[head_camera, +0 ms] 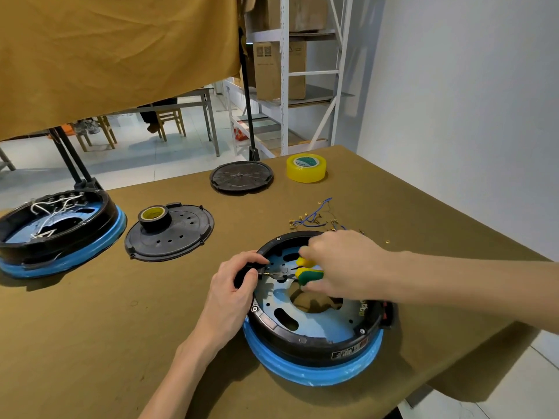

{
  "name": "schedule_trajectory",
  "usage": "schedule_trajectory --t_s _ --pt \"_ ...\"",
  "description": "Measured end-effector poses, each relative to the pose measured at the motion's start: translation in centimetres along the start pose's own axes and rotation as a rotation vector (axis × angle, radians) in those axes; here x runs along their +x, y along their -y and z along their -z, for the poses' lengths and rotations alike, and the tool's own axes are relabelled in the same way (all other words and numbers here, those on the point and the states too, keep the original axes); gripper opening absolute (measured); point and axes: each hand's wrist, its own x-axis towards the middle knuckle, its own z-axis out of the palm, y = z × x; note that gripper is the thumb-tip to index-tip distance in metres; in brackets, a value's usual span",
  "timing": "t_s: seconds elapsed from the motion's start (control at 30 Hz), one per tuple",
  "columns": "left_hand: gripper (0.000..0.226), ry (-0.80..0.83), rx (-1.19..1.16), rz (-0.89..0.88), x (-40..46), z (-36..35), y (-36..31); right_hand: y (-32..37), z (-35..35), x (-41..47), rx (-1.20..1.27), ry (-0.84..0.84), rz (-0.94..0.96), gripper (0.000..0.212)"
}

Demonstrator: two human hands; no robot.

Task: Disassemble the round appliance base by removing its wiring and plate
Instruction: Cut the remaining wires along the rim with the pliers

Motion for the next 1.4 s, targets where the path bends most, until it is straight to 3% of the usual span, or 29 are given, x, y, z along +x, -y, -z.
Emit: schedule_trajectory --t_s 0.03,0.1,0.13,0.23,0.27,0.3,0.4,0.47,0.63,1.0,1.3,1.4 --pt "0.032 -0.002 -0.002 -0.003 0.0 0.0 0.0 0.4 -0.7 -0.5 -0.254 -0.093 0.089 0.05" --pt "0.032 -0.003 -0.011 -0.009 0.0 0.0 -0.1 0.5 -1.6 -0.9 -0.347 -0.154 0.144 0.054" --pt "0.032 -0.002 -0.017 -0.008 -0.1 0.0 -0.1 0.4 -1.3 -0.6 -0.207 -0.134 0.096 0.052" --pt "0.031 0.005 -0.012 0.004 -0.2 0.0 -0.2 -0.2 -0.5 0.3 0.5 0.128 -0.213 0.056" --pt "0.031 0.01 -0.01 0.005 -0.2 0.0 -0.2 -0.3 -0.3 0.2 0.521 0.151 -0.22 0.058" --pt "0.031 0.013 -0.013 0.004 -0.2 -0.1 -0.2 -0.2 -0.2 0.1 0.418 0.124 -0.169 0.057" --pt "0.031 0.009 -0.017 0.003 -0.2 0.0 -0.2 0.1 -1.4 -0.8 -0.239 -0.166 0.117 0.054" --pt "0.031 0.01 -0.013 -0.001 -0.2 0.0 -0.2 0.0 -1.9 -1.2 -0.329 -0.212 0.189 0.059" --pt "0.032 -0.008 -0.04 0.017 -0.1 -0.3 -0.2 0.3 -1.6 -0.9 -0.035 -0.126 0.02 0.05" --pt "0.035 -0.02 -0.076 0.015 0.0 -0.6 0.2 0.9 -2.3 -0.6 -0.002 -0.172 0.006 0.047" --pt "0.034 0.017 -0.029 0.002 0.0 -0.2 0.3 0.4 -1.1 0.0 0.023 -0.1 0.008 0.055" --pt "0.027 0.024 -0.036 -0.004 0.0 -0.3 0.4 0.1 -0.8 0.1 0.264 0.021 -0.093 0.049"
